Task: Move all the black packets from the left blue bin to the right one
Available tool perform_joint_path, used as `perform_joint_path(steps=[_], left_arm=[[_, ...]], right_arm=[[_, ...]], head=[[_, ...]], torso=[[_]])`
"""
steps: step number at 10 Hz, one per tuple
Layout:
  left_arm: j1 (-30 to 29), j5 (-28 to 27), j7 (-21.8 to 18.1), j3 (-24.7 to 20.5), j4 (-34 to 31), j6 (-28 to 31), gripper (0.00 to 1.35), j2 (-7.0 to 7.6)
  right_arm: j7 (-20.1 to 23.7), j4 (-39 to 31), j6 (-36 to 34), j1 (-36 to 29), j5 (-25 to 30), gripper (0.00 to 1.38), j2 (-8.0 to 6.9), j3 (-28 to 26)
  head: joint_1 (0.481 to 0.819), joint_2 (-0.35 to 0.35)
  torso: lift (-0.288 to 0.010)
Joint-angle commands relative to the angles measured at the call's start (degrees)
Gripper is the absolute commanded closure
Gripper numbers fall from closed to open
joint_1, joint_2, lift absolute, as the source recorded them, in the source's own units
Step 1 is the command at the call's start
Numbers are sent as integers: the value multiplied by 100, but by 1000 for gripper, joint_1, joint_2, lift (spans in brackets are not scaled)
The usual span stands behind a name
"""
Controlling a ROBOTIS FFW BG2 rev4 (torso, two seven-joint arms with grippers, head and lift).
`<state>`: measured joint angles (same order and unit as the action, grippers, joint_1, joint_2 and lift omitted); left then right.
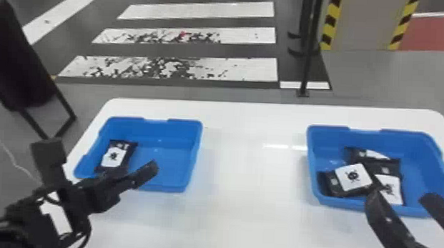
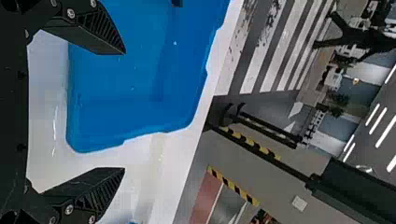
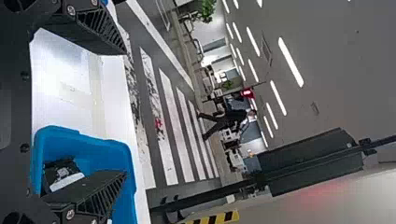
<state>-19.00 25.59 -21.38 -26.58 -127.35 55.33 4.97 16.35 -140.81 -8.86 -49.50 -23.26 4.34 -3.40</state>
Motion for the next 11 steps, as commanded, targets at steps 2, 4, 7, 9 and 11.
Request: perform_joint_path(steps=[2,4,7,9,11], left_arm=[[677,-297,196,7,676,64,157,118],[1155,-423,381,-4,1196,78,157,180],[1563,-514,706,-16,1703,261,157,267],[1717,-606,899,-16,1857,331,157,303],[1914,-697,1057,-27,2012,500,160,390]], right_arm=[[9,26,0,0,-62,117,6,43],[35,68,-56,14,-107,117,15,54],[79,124,-126,28,-176,117,15,54],[106,166,-169,42,-233,117,23,54],[132,223,-211,70,-302,117,15,66]], head=[[695,223],[695,252],[695,281],[695,298],[695,311]], torso=[[-140],[-140],[-140],[-140],[-140]])
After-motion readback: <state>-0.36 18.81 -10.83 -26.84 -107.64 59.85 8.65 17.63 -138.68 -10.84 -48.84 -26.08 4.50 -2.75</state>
